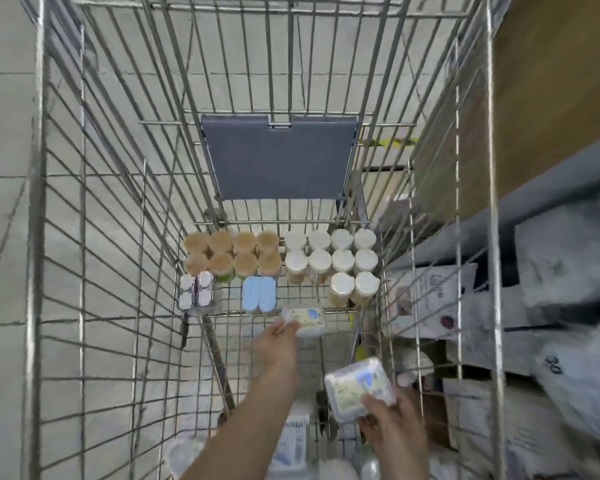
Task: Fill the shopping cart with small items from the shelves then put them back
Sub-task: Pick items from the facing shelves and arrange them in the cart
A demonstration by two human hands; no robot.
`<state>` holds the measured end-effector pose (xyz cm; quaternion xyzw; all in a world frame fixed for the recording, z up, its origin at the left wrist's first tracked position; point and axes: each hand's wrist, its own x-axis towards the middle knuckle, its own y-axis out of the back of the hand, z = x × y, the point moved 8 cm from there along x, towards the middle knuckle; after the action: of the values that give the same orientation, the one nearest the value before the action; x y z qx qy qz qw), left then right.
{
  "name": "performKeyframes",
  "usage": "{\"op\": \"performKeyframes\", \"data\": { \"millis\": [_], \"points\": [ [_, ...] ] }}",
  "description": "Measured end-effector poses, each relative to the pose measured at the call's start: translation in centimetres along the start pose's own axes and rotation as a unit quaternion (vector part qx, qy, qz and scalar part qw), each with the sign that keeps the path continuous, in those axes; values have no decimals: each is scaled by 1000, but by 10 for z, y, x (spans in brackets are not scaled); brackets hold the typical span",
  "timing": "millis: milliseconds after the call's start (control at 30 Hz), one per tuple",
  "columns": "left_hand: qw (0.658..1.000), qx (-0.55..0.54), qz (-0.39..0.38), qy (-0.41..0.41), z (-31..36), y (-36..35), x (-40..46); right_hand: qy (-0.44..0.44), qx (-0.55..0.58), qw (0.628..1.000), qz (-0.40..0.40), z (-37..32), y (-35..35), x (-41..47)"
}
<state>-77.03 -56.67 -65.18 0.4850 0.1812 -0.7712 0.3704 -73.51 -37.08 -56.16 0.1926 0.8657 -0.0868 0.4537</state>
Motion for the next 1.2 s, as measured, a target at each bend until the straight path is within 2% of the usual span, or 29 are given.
{"op": "performKeyframes", "data": {
  "millis": [300, 400, 567, 700, 933, 1000, 1100, 1200],
  "points": [
    [999, -30, 33, -16, -3, -28, 32, -63, -18, 998, -13, 27, 1, 18],
    [998, -42, 39, -26, -2, -33, 45, -77, 7, 997, 9, 35, 4, 26],
    [997, -1, 54, -59, 5, -33, 54, -65, 47, 997, 19, 37, -1, 40],
    [993, 51, 28, -106, 14, -29, 48, -43, 50, 998, 25, 28, -18, 47],
    [993, 66, -26, -93, 7, -20, 52, -42, 34, 999, 8, 23, -61, 69],
    [989, 74, -39, -119, 7, -11, 49, -42, 39, 998, -5, 18, -77, 79],
    [972, 149, -41, -180, 6, 11, 39, -44, 54, 997, -18, 15, -100, 94],
    [961, 178, -25, -210, 1, 36, 39, -56, 50, 997, -5, 22, -112, 108]
  ]
}}
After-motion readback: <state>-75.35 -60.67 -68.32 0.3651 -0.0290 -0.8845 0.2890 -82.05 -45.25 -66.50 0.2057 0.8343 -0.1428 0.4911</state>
